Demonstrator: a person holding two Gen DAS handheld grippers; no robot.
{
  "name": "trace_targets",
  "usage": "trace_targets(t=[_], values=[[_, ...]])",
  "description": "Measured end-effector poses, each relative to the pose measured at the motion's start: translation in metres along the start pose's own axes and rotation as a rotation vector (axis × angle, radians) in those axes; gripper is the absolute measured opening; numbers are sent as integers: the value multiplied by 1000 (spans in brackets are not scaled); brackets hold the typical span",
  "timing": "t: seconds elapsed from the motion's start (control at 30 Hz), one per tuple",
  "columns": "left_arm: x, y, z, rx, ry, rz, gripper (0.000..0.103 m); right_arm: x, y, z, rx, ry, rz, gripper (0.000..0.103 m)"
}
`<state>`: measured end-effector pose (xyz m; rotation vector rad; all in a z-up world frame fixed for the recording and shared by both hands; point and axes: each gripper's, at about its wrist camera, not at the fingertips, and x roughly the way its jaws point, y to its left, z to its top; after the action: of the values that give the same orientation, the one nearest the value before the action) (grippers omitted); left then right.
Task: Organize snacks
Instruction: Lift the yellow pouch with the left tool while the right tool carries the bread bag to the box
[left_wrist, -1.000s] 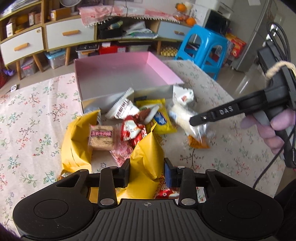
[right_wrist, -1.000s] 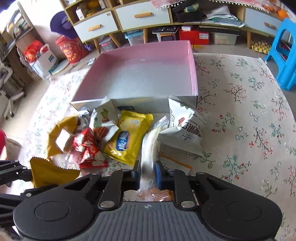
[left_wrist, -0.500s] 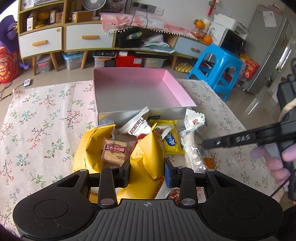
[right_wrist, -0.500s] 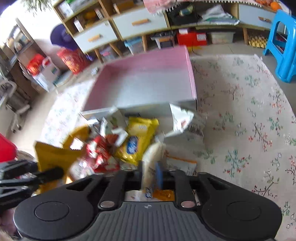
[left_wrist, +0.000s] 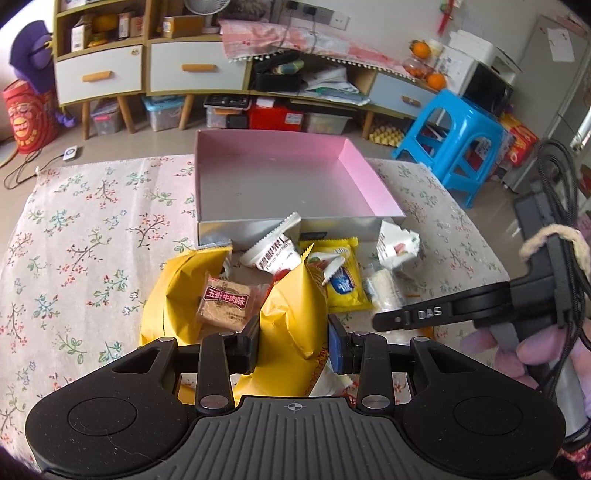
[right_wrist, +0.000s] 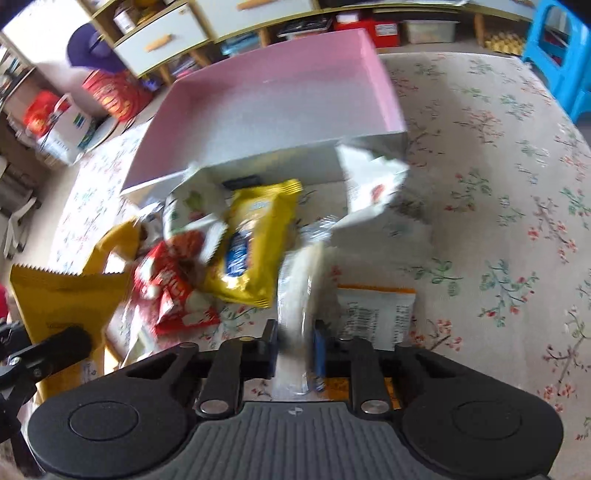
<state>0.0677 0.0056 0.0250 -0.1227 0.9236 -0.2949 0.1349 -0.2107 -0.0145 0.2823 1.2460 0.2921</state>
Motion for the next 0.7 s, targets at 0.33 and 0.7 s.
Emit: trace_targets(t=[0.33, 0.7], values=[[-9, 7, 21, -91, -92, 45, 33, -59, -10, 6, 71, -141, 112, 5], [27, 2, 78, -142, -172, 73, 33, -46, -3, 59, 127, -277, 152, 6]])
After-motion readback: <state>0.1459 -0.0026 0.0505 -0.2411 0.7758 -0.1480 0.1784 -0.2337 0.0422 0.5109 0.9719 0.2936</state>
